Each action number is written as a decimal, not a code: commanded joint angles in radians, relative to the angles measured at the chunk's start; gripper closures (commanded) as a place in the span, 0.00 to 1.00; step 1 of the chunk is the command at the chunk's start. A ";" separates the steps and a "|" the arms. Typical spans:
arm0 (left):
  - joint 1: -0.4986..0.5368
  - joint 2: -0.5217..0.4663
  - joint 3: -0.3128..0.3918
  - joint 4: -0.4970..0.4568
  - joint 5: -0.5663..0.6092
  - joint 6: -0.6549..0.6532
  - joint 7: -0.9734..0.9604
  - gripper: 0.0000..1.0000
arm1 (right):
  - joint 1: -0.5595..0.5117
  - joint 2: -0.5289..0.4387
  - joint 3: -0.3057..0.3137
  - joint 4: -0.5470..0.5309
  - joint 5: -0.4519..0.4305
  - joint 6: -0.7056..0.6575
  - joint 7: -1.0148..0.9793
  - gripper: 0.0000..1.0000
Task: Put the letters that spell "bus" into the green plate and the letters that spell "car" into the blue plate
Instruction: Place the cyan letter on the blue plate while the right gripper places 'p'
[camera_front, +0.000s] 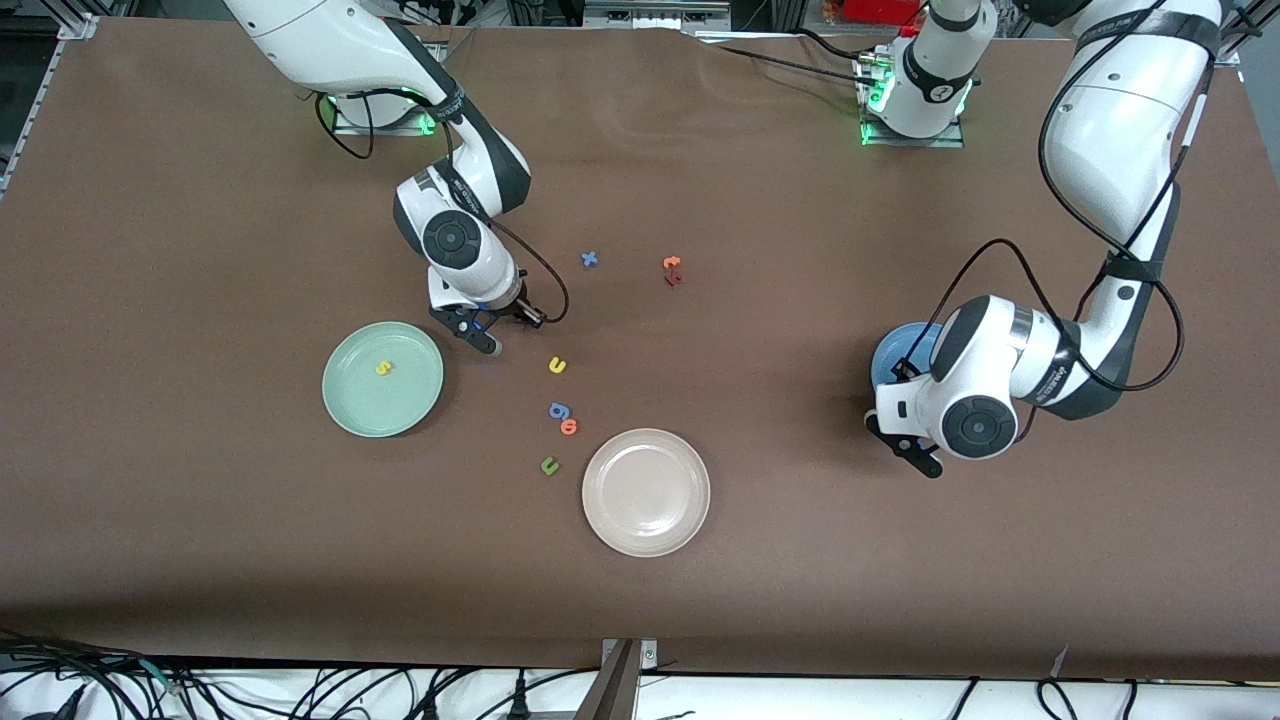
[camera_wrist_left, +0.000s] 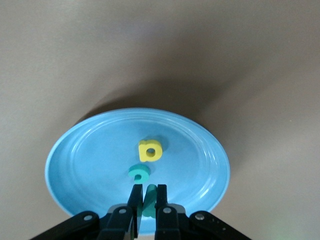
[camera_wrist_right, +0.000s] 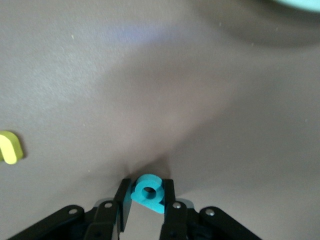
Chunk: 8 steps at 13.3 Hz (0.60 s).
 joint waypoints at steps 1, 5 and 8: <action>0.069 -0.125 -0.020 -0.200 0.018 0.119 0.027 0.81 | -0.059 -0.083 -0.002 -0.022 0.002 -0.068 -0.121 1.00; 0.068 -0.126 -0.030 -0.191 0.015 0.110 0.030 0.00 | -0.151 -0.127 -0.071 -0.006 0.010 -0.154 -0.403 1.00; 0.068 -0.132 -0.041 -0.185 0.009 0.109 0.029 0.00 | -0.217 -0.104 -0.130 0.026 0.013 -0.150 -0.620 1.00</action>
